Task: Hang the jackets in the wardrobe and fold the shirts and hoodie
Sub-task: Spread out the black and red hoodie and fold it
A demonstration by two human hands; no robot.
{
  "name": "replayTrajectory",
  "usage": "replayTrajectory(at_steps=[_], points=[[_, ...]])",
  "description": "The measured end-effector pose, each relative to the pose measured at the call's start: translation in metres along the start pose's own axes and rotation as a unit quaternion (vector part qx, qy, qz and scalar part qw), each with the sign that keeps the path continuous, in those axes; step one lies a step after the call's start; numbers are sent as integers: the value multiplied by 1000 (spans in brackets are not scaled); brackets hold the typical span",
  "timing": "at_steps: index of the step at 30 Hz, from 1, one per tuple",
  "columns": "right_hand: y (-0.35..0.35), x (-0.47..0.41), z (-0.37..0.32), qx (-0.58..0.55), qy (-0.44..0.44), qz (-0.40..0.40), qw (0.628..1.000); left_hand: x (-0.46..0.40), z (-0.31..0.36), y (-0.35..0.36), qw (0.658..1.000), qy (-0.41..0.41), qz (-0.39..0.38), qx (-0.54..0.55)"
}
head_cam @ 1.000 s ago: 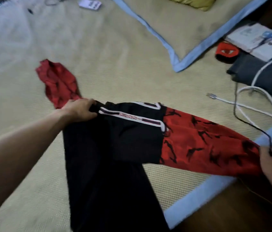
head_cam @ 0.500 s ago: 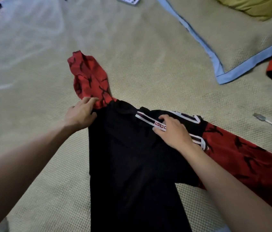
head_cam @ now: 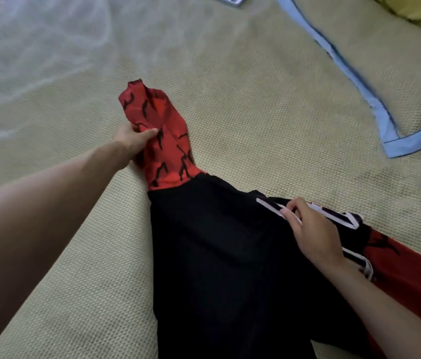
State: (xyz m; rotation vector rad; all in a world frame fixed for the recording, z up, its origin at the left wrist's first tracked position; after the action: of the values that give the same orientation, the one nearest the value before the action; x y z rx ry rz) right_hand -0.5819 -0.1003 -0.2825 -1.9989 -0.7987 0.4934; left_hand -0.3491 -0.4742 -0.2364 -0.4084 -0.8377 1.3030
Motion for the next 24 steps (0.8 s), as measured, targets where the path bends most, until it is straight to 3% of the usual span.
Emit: replayTrajectory(at_steps=[3, 5, 11, 13, 16, 19, 24], points=[[-3, 0, -6, -21, 2, 66, 998, -13, 7, -21, 984, 51, 168, -37], [-9, -7, -5, -60, 27, 104, 992, -15, 13, -34, 969, 83, 230, -28], [-2, -16, -4, 18, 23, 49, 998, -17, 25, -21, 983, 124, 136, -15], [-4, -21, -7, 7, 32, 36, 999, -29, 25, -24, 984, 97, 144, -27], [-3, -30, -17, -23, 39, 25, 999, -41, 18, -21, 989, -4, 145, -36], [7, -32, -35, -30, 10, -4, 999, -39, 15, -3, 993, -86, 75, -13], [23, -42, -44, -76, 25, -45, 996, -37, 28, 15, 995, -66, -9, 76]])
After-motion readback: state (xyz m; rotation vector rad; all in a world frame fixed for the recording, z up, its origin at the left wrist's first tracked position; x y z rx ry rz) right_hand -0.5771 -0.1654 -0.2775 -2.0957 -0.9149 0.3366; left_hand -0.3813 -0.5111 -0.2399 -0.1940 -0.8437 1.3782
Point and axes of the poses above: each hand's wrist, its own x-axis away from the middle knuckle, its own y-axis out of the palm, z = x × y, the point moved 6 cm from there along -x, towards the middle knuckle, and after that the axes turned 12 degrees about z, right-handed, at the moved point
